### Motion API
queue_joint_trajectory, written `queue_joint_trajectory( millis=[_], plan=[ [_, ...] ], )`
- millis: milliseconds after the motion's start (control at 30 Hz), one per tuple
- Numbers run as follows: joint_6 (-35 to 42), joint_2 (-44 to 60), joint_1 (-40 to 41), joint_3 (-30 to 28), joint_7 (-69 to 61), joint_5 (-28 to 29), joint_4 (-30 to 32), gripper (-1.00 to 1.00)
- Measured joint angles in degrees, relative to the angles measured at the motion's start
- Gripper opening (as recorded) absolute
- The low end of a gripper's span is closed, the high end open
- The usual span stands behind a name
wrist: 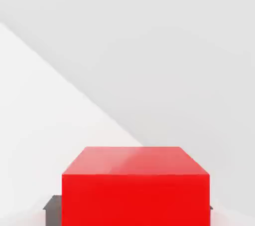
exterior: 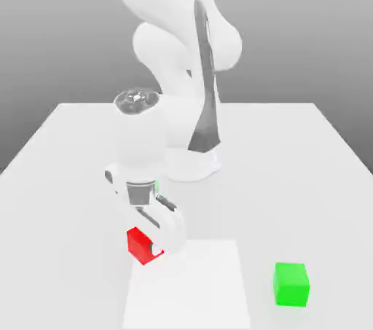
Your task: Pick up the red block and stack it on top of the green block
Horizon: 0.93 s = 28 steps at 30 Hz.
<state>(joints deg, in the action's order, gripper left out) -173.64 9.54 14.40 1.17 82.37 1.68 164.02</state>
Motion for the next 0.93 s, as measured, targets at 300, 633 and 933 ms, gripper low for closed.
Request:
queue_joint_trajectory(
  millis=[300,633,933],
  plan=[
    [13.76,-12.49,-5.29,2.08,-6.61,-1.76,-1.22,-1.00],
    [23.29,-6.09,-22.87,11.93,-31.93,0.04,-17.02,-1.00],
    [15.31,4.40,-24.91,10.05,-30.69,5.67,-19.23,1.00]
  ],
)
